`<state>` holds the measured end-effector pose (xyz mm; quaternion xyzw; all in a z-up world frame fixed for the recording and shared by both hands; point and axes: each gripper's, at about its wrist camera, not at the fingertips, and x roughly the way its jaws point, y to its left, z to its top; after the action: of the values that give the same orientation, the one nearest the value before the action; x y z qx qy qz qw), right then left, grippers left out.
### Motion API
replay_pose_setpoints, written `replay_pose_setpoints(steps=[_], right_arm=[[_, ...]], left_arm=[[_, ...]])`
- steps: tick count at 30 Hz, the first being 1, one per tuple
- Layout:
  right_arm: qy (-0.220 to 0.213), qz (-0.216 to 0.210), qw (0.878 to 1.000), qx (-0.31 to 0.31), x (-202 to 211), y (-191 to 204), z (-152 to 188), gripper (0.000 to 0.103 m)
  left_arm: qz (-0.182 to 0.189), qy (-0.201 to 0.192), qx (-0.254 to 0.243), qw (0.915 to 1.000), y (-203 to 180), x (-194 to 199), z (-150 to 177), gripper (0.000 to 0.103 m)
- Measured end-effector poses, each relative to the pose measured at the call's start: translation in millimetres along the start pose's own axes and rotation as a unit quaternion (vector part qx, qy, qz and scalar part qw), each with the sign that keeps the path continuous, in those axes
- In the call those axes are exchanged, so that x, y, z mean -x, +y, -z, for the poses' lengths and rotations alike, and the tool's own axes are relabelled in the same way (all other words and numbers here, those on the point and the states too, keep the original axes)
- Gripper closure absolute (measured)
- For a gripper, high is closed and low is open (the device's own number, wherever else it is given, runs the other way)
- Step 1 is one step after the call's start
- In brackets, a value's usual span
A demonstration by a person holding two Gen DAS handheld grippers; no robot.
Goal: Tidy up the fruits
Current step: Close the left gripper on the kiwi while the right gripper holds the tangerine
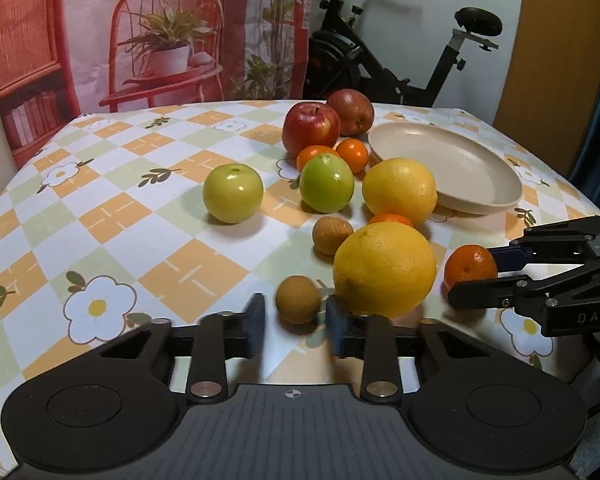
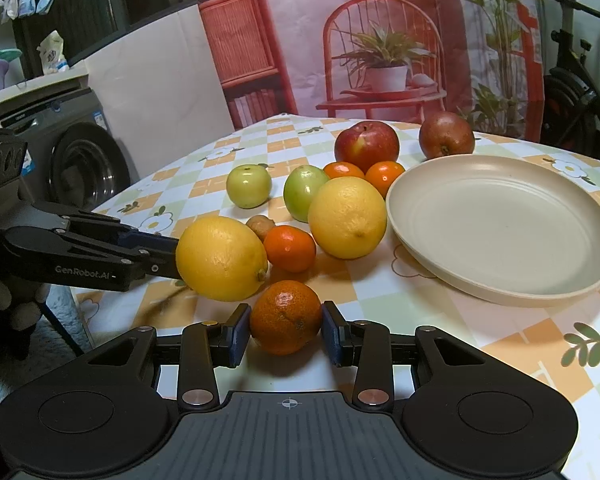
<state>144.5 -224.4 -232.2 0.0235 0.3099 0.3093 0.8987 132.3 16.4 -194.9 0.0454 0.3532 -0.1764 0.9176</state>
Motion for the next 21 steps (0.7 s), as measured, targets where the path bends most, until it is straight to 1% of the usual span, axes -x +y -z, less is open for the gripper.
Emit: replay_pose_setpoints(steps=[4,12,17,21], right_arm=[[0.0,0.0,1.0,-0.001,-0.2,-0.2,0.1,0.068],[-0.003,0.001,1.0,-0.004,0.1,-1.0,0.0,0.068],[-0.021,0.007,1.0,-0.019,6.5,-6.0,-0.2,0.068],[-0.043,0.025,0.998,-0.027,16.5,-9.4,-3.9,0.068]], left_arm=[[0.0,-0.011,0.002,0.9999,0.8,2.5,-0.1,0.076],[-0.009,-0.019,0.009,0.9997,2.2,7.5,-3.3,0.076],[-0.02,-0.033,0.006,0.9992,5.6,15.5,-18.4,0.076],[-0.018,-0.056,-0.007,0.9983,0.8,25.2,-39.1,0.076]])
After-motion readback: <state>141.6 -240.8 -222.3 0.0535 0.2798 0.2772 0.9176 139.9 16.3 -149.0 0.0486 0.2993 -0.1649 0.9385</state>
